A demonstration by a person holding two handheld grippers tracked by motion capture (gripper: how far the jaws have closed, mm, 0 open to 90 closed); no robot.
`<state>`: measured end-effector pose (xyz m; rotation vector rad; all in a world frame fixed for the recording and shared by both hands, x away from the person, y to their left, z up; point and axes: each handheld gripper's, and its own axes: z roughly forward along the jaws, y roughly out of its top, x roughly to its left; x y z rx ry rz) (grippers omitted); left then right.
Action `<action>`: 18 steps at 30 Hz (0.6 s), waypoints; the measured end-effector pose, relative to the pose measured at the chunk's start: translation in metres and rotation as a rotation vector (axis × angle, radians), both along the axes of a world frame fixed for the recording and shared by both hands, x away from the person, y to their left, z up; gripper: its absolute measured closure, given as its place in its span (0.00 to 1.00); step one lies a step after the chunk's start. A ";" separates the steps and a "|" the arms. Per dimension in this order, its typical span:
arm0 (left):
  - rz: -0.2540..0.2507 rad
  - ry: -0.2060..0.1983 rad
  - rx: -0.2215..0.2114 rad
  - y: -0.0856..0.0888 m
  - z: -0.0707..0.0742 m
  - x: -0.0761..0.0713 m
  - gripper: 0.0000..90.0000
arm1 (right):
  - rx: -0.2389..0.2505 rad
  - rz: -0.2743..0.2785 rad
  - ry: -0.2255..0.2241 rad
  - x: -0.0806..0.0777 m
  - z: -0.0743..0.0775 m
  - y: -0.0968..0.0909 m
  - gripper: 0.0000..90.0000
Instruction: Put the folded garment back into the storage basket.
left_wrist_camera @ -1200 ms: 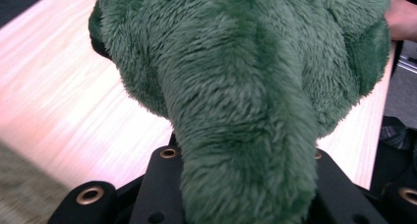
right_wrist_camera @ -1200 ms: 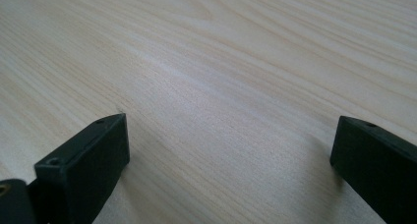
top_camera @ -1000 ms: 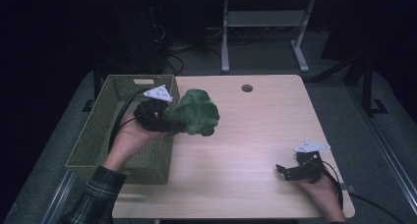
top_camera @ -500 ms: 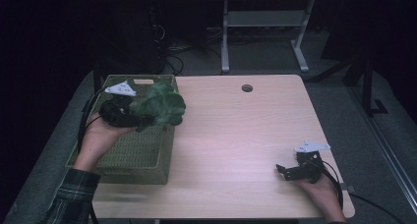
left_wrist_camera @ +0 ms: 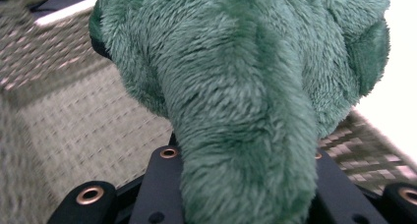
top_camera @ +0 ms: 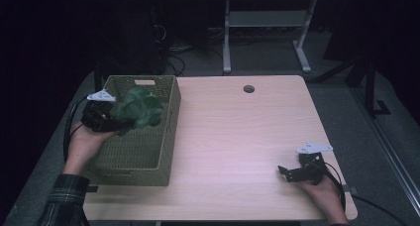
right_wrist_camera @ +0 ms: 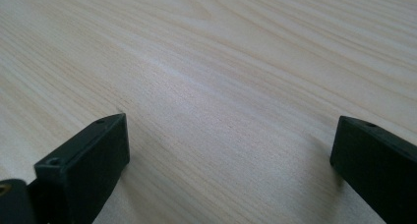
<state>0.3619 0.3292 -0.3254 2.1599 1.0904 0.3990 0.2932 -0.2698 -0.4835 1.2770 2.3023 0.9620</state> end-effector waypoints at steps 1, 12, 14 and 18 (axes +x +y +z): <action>0.006 0.004 0.003 0.002 -0.004 0.002 0.77 | 0.000 0.000 0.000 0.000 0.000 0.000 0.01; 0.012 0.033 0.057 0.009 -0.036 0.022 0.77 | -0.001 0.000 -0.001 0.000 0.000 0.000 0.01; -0.005 0.038 0.066 0.008 -0.041 0.025 0.77 | -0.001 0.000 -0.001 0.000 0.000 0.000 0.01; -0.002 0.064 0.080 0.006 -0.051 0.032 0.77 | 0.000 -0.001 -0.001 0.000 0.000 0.000 0.01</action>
